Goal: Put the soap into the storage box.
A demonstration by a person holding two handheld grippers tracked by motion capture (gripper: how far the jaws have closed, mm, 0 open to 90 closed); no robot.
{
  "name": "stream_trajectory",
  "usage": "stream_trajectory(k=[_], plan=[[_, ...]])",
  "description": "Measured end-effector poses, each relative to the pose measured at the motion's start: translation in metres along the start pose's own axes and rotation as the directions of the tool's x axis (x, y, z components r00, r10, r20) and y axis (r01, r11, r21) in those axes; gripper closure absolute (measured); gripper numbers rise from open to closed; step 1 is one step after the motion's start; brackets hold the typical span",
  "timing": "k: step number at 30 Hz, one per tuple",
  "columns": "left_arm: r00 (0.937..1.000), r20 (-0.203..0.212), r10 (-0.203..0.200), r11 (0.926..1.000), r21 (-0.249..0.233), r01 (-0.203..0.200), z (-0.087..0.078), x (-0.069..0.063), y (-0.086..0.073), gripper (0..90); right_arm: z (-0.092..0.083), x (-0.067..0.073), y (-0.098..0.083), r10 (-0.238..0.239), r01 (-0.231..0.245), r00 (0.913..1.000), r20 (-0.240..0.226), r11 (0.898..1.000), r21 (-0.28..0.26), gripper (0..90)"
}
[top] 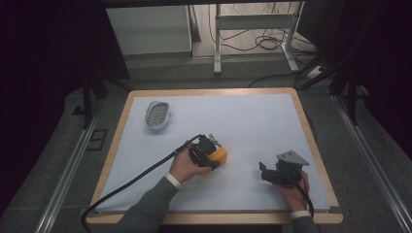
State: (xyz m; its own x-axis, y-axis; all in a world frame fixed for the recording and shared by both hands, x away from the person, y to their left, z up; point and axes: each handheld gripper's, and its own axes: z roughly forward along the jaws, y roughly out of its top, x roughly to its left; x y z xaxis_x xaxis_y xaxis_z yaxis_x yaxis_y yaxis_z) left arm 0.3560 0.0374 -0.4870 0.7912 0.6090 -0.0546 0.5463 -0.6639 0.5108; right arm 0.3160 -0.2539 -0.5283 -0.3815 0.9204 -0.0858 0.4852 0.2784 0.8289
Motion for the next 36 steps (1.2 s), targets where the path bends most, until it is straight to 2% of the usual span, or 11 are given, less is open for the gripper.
stream_trajectory(k=[11,14,18,24,30,31,32,36], plan=[[0.9999,0.012,0.002,0.9999,0.012,-0.002,-0.004,0.005,0.000,61.2,0.000,0.000,0.000,0.002,-0.002,1.0000,-0.002,1.000,-0.001,5.8],[0.9996,0.028,0.000,1.0000,0.007,-0.001,-0.009,0.008,0.001,61.2,0.000,-0.001,0.000,0.004,-0.004,1.0000,-0.002,1.000,-0.002,5.8],[0.9999,0.010,0.009,0.9999,-0.012,-0.009,-0.016,0.008,0.001,61.3,-0.001,-0.001,0.000,0.005,-0.005,1.0000,0.000,1.000,-0.006,5.7],[0.9999,0.012,0.009,0.9996,-0.027,-0.009,-0.026,0.011,0.001,61.3,0.000,-0.001,0.000,0.004,-0.004,1.0000,0.001,1.000,-0.006,5.8],[0.9999,-0.010,0.004,0.9987,-0.050,-0.005,-0.034,0.012,0.000,61.3,-0.001,-0.001,0.000,0.004,-0.004,1.0000,0.001,1.000,-0.007,5.8],[0.9999,0.015,0.004,0.9980,-0.063,-0.003,-0.040,0.013,0.000,61.3,-0.001,-0.001,0.000,0.004,-0.004,1.0000,0.002,1.000,-0.010,5.8],[0.9998,0.021,0.002,0.9973,-0.073,-0.001,-0.043,0.013,0.000,61.3,-0.001,-0.001,0.000,0.005,-0.005,1.0000,0.002,1.000,-0.012,5.8],[0.9998,0.018,0.000,0.9958,-0.091,0.001,-0.049,0.013,0.001,61.3,-0.001,-0.001,0.000,0.004,-0.004,1.0000,0.003,1.000,-0.013,5.8]])
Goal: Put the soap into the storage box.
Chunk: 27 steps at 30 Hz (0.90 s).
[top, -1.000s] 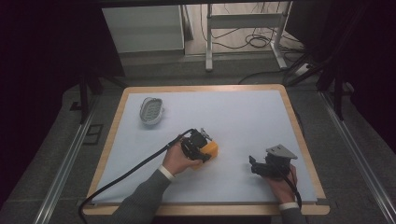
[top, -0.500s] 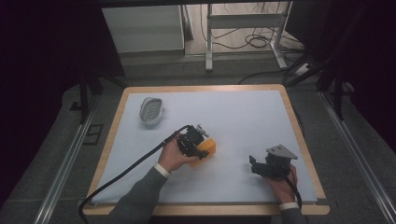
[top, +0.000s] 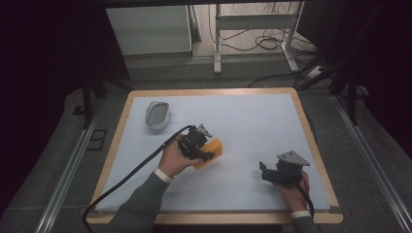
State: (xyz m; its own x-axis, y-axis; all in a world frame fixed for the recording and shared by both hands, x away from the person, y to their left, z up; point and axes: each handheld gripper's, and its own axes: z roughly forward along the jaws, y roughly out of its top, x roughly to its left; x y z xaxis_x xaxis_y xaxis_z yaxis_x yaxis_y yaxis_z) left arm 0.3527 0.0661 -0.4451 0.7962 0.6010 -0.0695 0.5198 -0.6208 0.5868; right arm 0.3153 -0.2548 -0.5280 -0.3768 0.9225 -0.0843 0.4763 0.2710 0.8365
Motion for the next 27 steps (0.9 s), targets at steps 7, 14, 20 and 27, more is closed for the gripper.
stream_trajectory(k=[7,14,20,27], plan=[[0.9999,-0.009,-0.009,0.9997,-0.022,0.008,-0.011,0.005,0.000,61.3,0.000,0.000,0.000,-0.001,0.001,1.0000,0.001,1.000,0.000,5.8],[0.9995,-0.023,-0.020,0.9991,-0.038,0.020,-0.017,0.011,0.002,61.3,0.000,0.000,0.000,0.002,-0.002,1.0000,0.000,1.000,0.001,5.8],[0.9992,-0.027,-0.028,0.9983,-0.053,0.027,-0.023,0.015,0.003,61.3,0.000,0.000,0.000,-0.001,0.001,1.0000,0.003,1.000,0.002,5.8],[0.9986,-0.041,-0.034,0.9975,-0.064,0.032,-0.030,0.020,0.003,61.3,0.000,0.000,0.000,-0.002,0.002,1.0000,0.004,1.000,0.003,5.8]])
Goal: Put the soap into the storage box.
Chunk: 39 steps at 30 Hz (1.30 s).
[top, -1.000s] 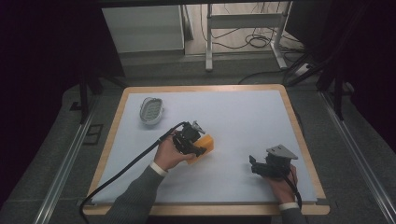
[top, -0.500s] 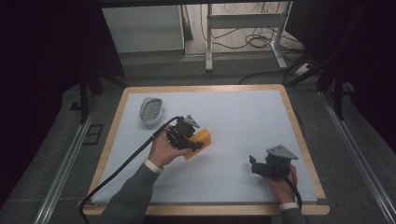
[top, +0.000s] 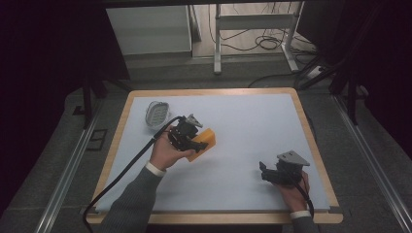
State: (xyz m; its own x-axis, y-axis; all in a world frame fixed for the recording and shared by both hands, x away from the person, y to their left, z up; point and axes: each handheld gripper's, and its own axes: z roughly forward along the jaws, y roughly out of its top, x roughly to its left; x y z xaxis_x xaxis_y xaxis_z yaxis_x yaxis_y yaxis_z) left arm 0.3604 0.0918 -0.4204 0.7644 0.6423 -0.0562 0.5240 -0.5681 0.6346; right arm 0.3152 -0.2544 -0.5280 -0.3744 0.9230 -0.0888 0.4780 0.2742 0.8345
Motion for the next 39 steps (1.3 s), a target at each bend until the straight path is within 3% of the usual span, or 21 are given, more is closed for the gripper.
stream_trajectory(k=[39], plan=[[0.9985,-0.054,-0.001,0.9998,-0.018,0.000,-0.023,0.019,0.010,61.4,-0.001,0.000,0.000,-0.002,0.002,1.0000,-0.005,1.000,-0.015,5.8]])
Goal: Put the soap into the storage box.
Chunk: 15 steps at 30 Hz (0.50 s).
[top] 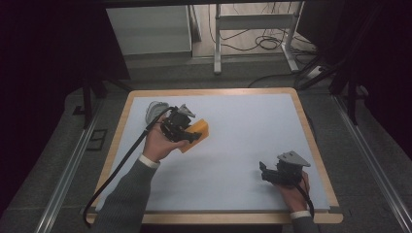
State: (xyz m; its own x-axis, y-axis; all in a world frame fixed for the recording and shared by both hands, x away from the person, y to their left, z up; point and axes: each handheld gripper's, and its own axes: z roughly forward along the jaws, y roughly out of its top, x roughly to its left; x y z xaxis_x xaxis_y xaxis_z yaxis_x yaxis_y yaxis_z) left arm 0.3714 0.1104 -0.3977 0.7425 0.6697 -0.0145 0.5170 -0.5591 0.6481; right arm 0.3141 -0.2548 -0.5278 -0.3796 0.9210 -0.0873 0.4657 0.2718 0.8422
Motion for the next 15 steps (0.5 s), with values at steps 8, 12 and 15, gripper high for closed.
stream_trajectory(k=[8,12,15], plan=[[0.9999,-0.009,-0.013,0.9999,-0.011,0.013,-0.006,0.007,0.002,61.3,0.000,0.000,0.000,-0.001,0.001,1.0000,0.002,1.000,0.001,5.8],[0.9995,-0.022,-0.021,0.9997,-0.011,0.020,-0.007,0.011,0.003,61.3,0.000,0.000,0.000,-0.001,0.001,1.0000,0.003,1.000,0.001,5.8],[0.9992,-0.031,-0.025,0.9996,-0.011,0.025,-0.008,0.014,0.003,61.3,0.000,0.000,0.000,-0.002,0.002,1.0000,0.004,1.000,0.003,5.8]])
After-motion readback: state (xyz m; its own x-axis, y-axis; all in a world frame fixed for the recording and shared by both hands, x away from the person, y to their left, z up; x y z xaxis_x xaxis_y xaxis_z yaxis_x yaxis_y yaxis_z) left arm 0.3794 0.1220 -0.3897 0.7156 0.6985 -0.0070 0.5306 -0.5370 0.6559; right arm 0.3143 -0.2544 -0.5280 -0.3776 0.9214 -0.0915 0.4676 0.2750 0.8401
